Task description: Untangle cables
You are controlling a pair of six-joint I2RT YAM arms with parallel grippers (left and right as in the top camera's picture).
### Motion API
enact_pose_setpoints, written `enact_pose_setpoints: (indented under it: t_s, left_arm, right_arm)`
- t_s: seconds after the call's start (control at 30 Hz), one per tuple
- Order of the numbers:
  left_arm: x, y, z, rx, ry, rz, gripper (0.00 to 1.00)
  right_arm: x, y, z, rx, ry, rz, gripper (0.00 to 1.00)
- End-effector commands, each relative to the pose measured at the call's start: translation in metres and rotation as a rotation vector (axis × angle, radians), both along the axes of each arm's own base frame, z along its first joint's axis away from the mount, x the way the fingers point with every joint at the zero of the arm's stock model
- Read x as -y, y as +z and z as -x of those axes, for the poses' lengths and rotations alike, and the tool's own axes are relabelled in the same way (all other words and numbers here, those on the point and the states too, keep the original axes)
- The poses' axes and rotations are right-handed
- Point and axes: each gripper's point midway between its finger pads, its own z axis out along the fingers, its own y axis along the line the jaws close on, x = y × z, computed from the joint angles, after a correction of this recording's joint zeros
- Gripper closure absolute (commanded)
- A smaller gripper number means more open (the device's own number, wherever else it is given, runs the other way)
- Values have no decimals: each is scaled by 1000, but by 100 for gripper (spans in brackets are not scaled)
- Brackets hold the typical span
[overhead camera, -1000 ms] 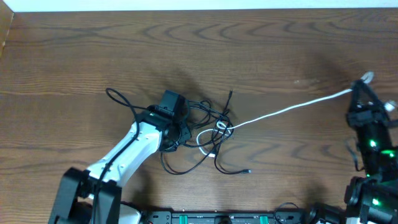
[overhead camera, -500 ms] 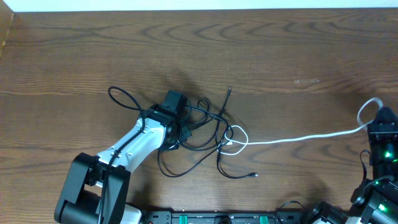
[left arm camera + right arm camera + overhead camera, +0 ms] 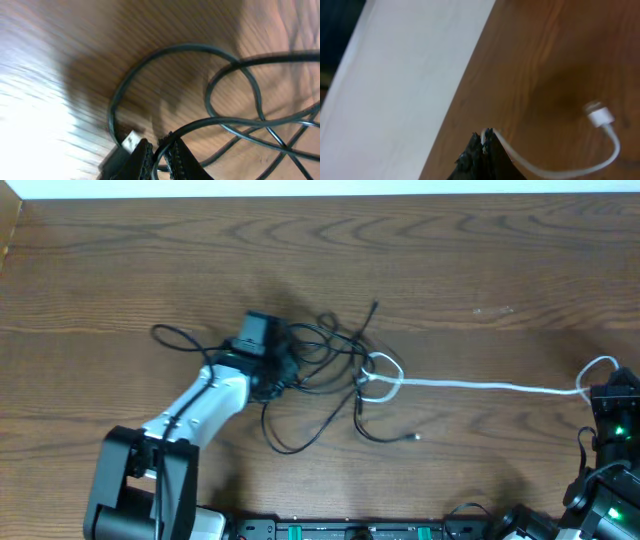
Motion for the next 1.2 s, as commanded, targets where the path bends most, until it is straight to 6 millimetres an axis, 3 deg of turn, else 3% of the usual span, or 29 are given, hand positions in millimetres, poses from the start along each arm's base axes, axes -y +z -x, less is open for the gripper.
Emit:
enact_pose_setpoints:
  t_s: [0.0, 0.13, 0.27, 0.4, 0.47, 0.6, 0.73, 0.83, 1.03, 1.17]
  left_arm:
    - [-41, -3, -6, -42, 174, 2, 87]
    - [-85, -3, -9, -62, 319, 34, 87]
    - [-113, -3, -9, -66, 400, 51, 87]
    - [-125, -3, -7, -64, 408, 43, 87]
    - [-122, -4, -5, -75, 404, 47, 87]
    - [-93, 2, -10, -30, 217, 108, 92]
    - [-36, 24, -19, 128, -164, 242, 92]
    - [0, 33, -11, 214, -416, 277, 92]
    - [35, 33, 3, 215, -553, 274, 92]
    - [55, 33, 13, 181, -574, 297, 92]
  right_arm:
    - [9, 0, 6, -31, -70, 54, 98]
    - [8, -6, 8, -64, -85, 56, 99]
    - [8, -12, 11, -90, -98, 50, 99]
    - [5, -17, 12, -110, -87, 37, 98]
    - [-9, -25, 8, -130, -21, 3, 97]
    - [-54, -39, -3, -166, 202, -58, 67]
    - [-101, -45, -8, -196, 474, -22, 57]
    - [-134, -43, -9, -188, 667, 34, 48]
    - [-187, -42, -3, -156, 947, -4, 43]
    - [-206, -55, -2, -204, 1032, -54, 51]
